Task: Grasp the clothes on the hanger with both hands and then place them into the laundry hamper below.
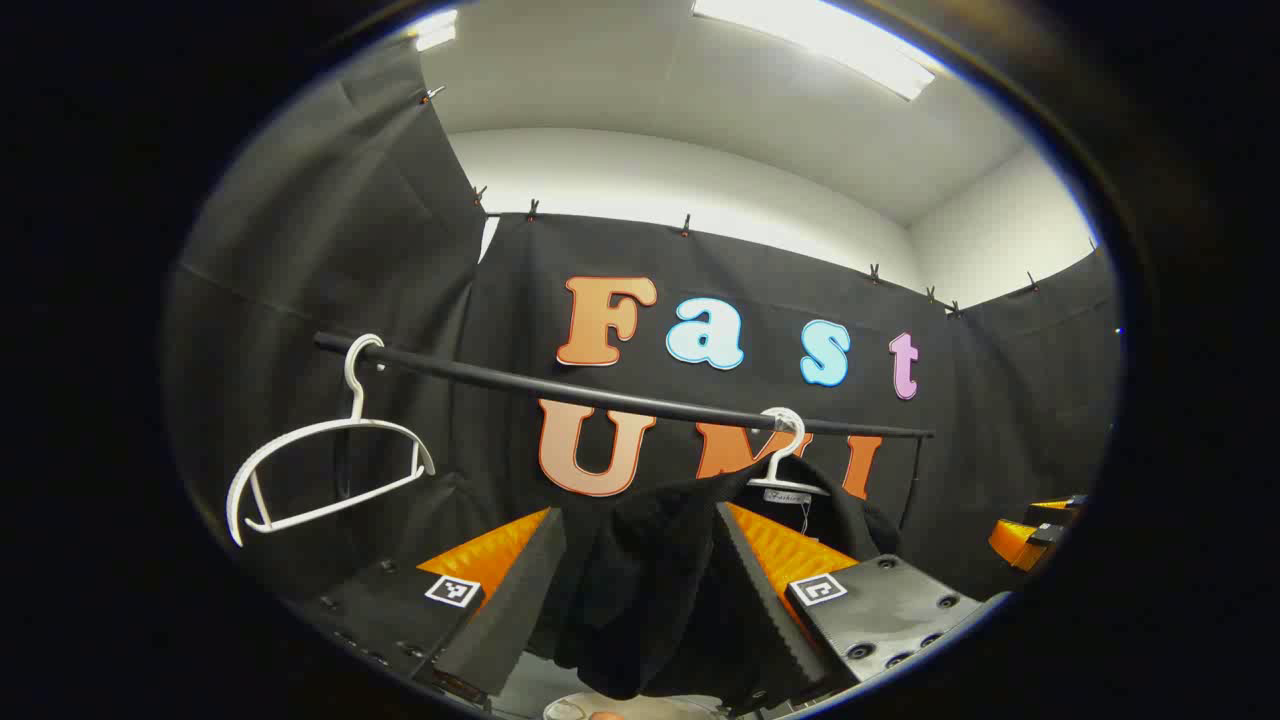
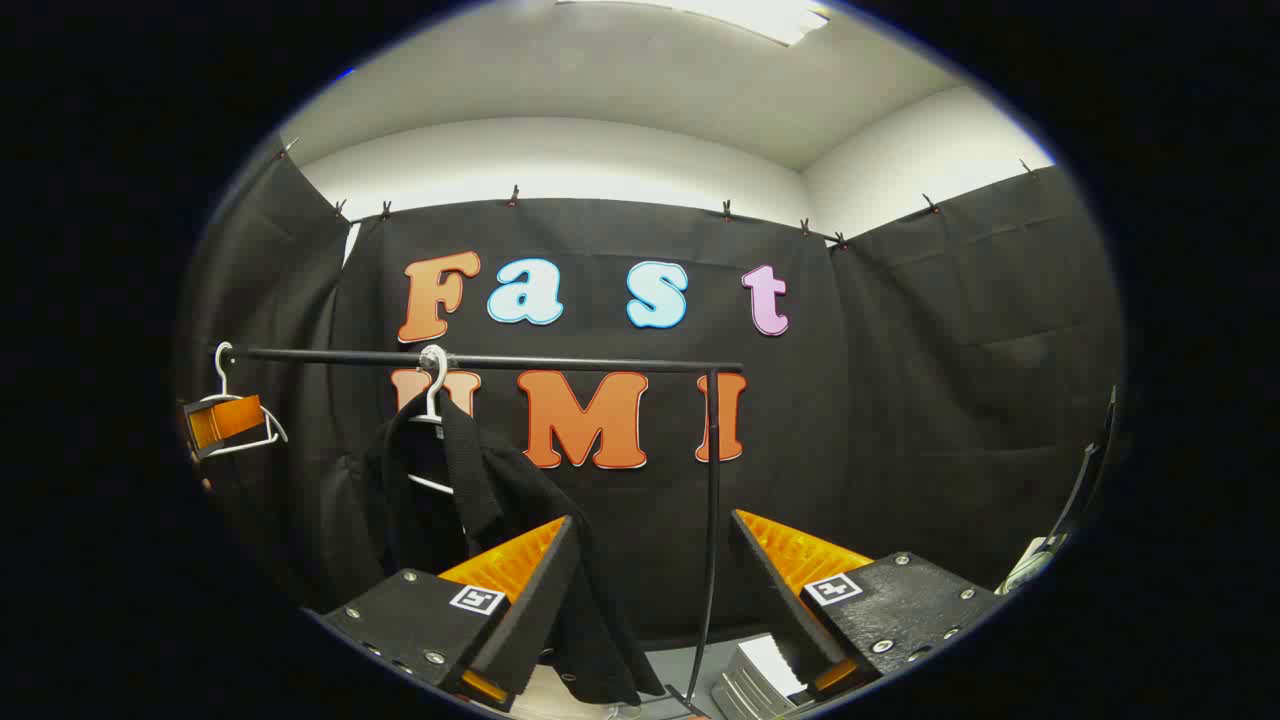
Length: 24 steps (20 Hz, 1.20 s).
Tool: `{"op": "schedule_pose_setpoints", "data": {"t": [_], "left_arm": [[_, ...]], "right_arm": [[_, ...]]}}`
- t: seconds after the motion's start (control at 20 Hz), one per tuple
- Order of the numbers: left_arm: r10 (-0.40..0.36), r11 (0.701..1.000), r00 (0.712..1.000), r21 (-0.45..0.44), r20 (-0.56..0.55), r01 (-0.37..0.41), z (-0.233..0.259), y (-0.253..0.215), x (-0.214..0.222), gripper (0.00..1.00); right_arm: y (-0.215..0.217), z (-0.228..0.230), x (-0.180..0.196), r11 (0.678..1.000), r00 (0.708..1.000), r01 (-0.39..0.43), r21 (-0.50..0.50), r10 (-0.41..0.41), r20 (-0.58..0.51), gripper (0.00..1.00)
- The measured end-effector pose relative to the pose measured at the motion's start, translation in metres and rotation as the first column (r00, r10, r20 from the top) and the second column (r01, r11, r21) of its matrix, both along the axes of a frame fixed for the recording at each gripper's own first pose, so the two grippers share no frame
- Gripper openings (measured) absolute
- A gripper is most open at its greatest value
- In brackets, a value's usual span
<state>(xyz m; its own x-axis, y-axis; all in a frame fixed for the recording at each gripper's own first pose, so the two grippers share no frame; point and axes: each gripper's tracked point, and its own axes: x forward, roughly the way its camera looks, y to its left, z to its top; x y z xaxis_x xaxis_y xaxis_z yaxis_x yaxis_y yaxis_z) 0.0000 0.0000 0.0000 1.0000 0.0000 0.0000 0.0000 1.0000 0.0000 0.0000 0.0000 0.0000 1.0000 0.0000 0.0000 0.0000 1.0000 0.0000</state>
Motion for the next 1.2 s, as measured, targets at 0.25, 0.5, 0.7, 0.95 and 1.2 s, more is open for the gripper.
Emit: {"op": "schedule_pose_setpoints", "data": {"t": [0.25, 0.5, 0.7, 0.95, 1.2], "left_arm": [[-0.002, 1.000, 1.000, -0.004, -0.005, 0.002, -0.001, 0.004, -0.005, 1.00], [-0.004, 1.000, 1.000, 0.001, -0.009, 0.004, 0.000, 0.007, -0.008, 1.00], [-0.006, 1.000, 1.000, 0.015, -0.010, 0.007, -0.001, 0.008, -0.010, 1.00], [-0.011, 1.000, 1.000, 0.021, -0.001, 0.011, 0.004, 0.009, -0.013, 1.00], [-0.011, 1.000, 1.000, 0.028, -0.004, 0.011, 0.002, 0.010, -0.015, 1.00]], "right_arm": [[0.001, 0.000, -0.005, 1.000, 1.000, 0.009, -0.016, -0.009, -0.003, 0.93], [0.002, 0.000, -0.012, 1.000, 1.000, 0.013, -0.024, -0.013, -0.002, 0.93], [0.003, 0.002, -0.015, 1.000, 1.000, 0.017, -0.018, -0.017, -0.001, 0.93], [0.004, 0.005, -0.019, 1.000, 1.000, 0.017, -0.021, -0.017, 0.006, 0.93], [0.006, 0.001, -0.022, 1.000, 1.000, 0.017, -0.021, -0.017, -0.002, 0.93]]}}
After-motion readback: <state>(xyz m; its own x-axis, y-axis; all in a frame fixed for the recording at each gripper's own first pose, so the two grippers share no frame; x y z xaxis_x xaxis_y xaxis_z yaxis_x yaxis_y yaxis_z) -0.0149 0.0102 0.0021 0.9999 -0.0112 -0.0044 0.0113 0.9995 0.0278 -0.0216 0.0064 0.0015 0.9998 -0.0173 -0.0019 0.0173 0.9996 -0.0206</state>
